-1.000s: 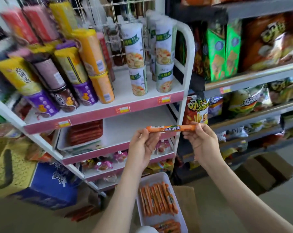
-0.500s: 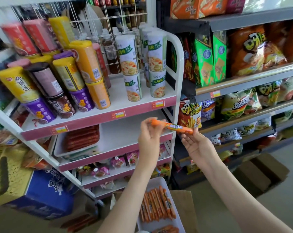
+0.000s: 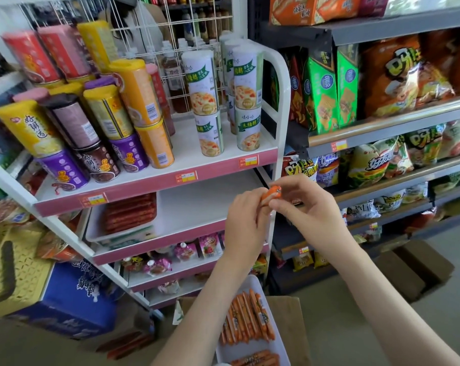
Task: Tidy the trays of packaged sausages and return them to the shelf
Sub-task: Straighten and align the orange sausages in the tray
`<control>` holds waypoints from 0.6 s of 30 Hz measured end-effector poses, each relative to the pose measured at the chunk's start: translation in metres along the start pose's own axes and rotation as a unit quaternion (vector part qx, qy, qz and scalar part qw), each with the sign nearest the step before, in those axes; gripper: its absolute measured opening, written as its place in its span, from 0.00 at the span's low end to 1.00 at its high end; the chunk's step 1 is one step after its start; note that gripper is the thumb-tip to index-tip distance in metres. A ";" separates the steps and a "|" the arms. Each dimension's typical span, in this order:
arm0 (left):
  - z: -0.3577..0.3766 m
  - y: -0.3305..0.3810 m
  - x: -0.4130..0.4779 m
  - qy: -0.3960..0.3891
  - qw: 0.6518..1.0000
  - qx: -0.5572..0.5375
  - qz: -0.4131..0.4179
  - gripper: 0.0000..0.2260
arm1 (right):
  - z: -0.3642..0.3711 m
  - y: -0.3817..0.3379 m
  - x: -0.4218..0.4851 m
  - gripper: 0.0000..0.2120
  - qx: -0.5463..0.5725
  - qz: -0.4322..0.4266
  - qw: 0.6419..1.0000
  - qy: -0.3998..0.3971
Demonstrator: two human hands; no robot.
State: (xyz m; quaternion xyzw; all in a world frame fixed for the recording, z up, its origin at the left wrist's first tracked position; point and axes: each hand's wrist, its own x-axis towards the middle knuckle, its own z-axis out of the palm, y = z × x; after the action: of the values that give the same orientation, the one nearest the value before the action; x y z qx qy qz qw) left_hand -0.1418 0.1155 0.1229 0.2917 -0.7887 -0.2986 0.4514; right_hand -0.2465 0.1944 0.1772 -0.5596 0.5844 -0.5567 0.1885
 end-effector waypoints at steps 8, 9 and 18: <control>-0.001 -0.001 0.004 -0.017 0.998 0.048 0.032 0.18 | -0.005 0.002 0.003 0.13 -0.006 -0.018 0.999 0.044; -0.003 -0.001 0.003 -0.030 0.999 0.040 0.019 0.17 | -0.007 0.004 0.004 0.13 -0.003 -0.010 0.999 0.048; -0.042 0.012 0.014 -0.190 0.953 -0.183 -0.150 0.11 | -0.012 0.052 0.009 0.07 0.290 0.178 0.922 0.183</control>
State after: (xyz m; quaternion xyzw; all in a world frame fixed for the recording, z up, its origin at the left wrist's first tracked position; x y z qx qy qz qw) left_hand -0.1130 0.1040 0.1563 0.2573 -0.7388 -0.5521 0.2885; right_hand -0.2823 0.1791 0.1392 -0.2556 0.5120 -0.7517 0.3278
